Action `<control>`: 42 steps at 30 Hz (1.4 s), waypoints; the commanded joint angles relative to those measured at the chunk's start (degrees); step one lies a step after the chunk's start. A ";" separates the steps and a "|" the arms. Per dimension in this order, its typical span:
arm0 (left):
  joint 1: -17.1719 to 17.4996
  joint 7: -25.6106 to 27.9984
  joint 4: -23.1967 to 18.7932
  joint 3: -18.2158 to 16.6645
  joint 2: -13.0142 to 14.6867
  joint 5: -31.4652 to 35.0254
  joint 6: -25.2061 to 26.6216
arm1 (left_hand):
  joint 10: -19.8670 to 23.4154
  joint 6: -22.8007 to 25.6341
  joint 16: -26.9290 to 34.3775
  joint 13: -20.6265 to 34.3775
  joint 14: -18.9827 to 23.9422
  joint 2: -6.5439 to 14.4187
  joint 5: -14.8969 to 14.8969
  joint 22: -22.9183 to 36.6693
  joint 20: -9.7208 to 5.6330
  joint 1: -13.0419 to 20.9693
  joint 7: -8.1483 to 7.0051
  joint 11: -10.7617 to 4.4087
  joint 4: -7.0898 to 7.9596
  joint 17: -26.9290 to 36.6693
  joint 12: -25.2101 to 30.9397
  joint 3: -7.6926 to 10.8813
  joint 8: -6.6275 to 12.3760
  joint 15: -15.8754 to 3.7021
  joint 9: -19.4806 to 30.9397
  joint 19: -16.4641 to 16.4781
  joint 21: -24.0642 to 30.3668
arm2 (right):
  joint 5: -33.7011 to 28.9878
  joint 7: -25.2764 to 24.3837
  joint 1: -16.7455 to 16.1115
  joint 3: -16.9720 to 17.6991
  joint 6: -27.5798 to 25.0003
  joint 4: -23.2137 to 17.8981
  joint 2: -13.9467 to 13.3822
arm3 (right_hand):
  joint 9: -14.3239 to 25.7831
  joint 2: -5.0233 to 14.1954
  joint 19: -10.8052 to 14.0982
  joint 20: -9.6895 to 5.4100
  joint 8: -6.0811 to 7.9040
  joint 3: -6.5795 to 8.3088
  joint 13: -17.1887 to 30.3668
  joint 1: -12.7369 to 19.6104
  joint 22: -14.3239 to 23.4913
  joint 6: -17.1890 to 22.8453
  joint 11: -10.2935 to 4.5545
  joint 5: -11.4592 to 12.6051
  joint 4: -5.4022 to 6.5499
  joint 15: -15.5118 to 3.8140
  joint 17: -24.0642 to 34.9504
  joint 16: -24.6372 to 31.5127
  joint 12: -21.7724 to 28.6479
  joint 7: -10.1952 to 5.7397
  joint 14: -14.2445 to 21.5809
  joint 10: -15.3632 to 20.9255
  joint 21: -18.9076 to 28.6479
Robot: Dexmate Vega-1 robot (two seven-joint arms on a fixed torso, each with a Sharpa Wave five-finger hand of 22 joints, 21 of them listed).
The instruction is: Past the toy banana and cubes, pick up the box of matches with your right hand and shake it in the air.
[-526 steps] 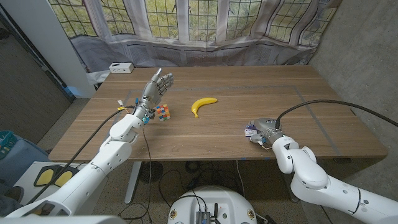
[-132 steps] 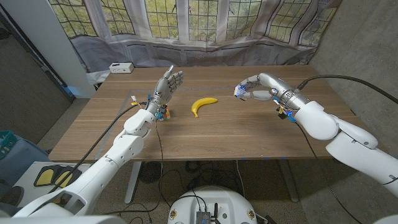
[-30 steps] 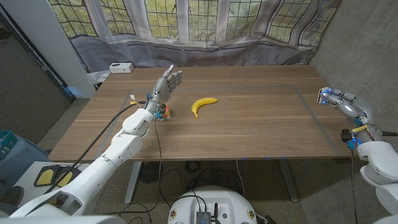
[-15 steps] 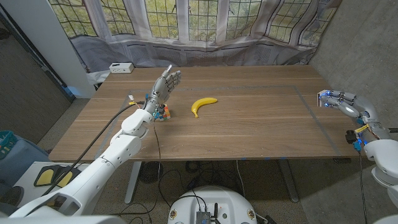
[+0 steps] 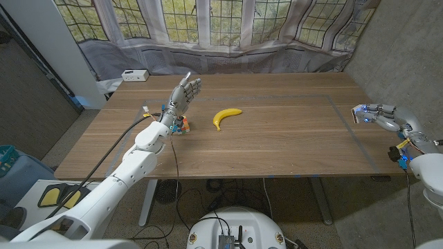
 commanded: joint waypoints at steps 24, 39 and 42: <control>-0.48 -0.37 1.44 0.24 -0.69 -0.37 -0.03 | 0.03 0.65 -0.02 0.16 -0.24 0.11 -0.17 0.20 0.16 -0.32 0.05 -0.03 -0.30 0.08 -0.06 -0.01 0.30 -0.03 0.33 -0.32 -0.03 | -8.90 7.13 -0.76 0.95 -13.54 -3.55 -3.16 | -0.05 -1.25 -0.49 -0.01 -0.38 0.36 0.24 -0.38 0.26 0.16 0.10 -0.01 0.15 -2.09 0.37 -0.37 0.02 -0.32 -0.43 -0.35 -0.17; -0.44 0.26 0.92 0.14 -0.57 0.19 -0.23 | 0.02 0.64 0.00 0.16 -0.22 0.12 -0.17 0.20 0.20 -0.36 0.06 -0.07 -0.36 0.08 -0.06 0.01 0.29 -0.05 0.33 -0.36 -0.04 | -12.59 9.04 -1.37 0.02 -17.69 -3.70 -5.67 | -0.04 -1.22 -0.75 0.01 -0.47 0.34 0.25 -0.33 0.26 0.26 0.11 -0.02 0.22 -2.03 0.40 -0.60 0.06 -0.29 -0.72 -0.31 -0.23; -0.42 0.26 0.86 0.13 -0.52 0.22 -0.23 | 0.01 0.61 0.00 0.16 -0.23 0.13 -0.17 0.20 0.21 -0.37 0.08 -0.17 -0.36 0.08 -0.07 0.02 0.28 -0.03 0.33 -0.37 -0.04 | -12.75 9.52 -1.02 -0.31 -18.51 -3.54 -5.94 | -0.04 -1.19 -0.70 0.00 -0.47 0.34 0.25 -0.32 0.26 0.33 0.15 -0.01 0.24 -2.10 0.40 -0.57 0.10 -0.14 -0.58 -0.21 -0.20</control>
